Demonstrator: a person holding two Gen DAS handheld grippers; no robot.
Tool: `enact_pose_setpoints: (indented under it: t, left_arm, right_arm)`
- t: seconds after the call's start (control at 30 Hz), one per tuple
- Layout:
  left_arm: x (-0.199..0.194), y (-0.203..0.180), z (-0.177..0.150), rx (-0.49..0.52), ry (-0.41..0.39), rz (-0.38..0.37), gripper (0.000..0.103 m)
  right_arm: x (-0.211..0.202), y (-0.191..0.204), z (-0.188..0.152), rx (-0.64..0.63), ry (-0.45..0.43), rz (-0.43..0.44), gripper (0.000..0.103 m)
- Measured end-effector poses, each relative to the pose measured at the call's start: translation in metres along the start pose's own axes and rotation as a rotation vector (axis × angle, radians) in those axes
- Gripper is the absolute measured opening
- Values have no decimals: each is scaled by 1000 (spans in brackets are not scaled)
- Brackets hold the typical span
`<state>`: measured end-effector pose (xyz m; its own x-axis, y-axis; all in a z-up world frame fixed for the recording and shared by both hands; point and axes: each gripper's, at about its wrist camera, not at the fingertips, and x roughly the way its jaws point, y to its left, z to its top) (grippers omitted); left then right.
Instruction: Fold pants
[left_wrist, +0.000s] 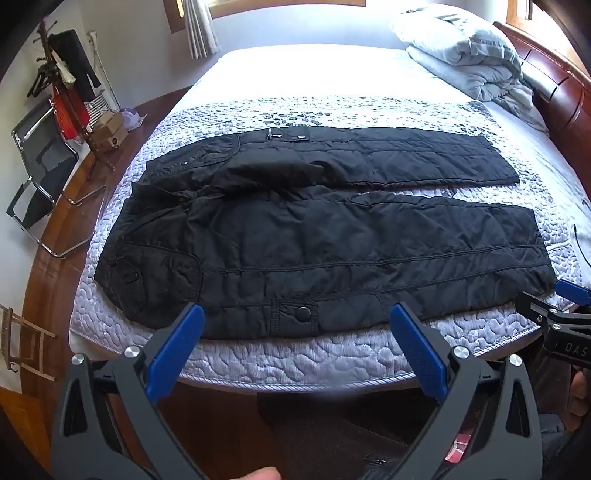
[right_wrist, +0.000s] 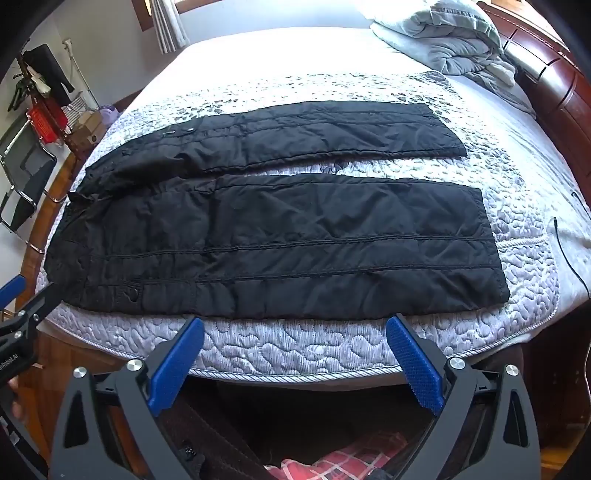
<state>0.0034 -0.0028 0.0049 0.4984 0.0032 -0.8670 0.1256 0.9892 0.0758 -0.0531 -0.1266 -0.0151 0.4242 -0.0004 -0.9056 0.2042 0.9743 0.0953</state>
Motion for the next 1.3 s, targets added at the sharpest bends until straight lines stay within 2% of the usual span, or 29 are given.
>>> enact_pose_setpoints:
  t: [1.3]
  left_arm:
    - [6,-2,3,6,-8,5,100]
  right_arm:
    - [4,-9,7,5,-6,-20,99]
